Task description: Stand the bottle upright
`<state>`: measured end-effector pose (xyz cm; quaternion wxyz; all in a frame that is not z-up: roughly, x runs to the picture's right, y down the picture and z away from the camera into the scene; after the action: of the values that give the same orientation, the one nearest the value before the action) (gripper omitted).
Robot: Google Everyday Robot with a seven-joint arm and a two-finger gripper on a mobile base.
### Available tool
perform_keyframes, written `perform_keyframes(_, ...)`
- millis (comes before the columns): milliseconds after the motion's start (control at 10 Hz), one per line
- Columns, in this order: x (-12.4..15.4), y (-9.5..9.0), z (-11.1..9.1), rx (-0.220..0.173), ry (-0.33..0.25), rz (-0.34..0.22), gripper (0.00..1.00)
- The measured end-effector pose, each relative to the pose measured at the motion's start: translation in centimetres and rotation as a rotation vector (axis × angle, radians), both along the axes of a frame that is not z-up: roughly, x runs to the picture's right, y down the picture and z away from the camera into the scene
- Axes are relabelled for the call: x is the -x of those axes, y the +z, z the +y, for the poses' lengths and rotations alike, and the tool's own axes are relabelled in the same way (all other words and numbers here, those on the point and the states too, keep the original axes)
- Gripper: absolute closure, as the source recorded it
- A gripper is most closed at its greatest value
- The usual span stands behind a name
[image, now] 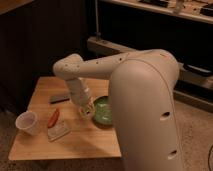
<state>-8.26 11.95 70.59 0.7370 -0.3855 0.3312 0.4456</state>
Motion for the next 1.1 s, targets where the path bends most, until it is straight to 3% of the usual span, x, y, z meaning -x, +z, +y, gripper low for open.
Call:
perform_keyframes(200,-0.7,-1.1,-0.1,0.033,0.078,-0.072,0.99)
perform_keyframes(400,-0.4,-2.9,0.4,0.026,0.159,-0.127,0.99)
perform_keyframes(600,0.1,-4.0,1.4,0.012,0.193,-0.144,0.99)
perform_keyframes(900,1.0,-7.1,3.9,-0.061,0.206,-0.190,0.99)
perform_keyframes(1100,2.9,-10.0,4.6,-0.132,0.144,-0.354,0.99)
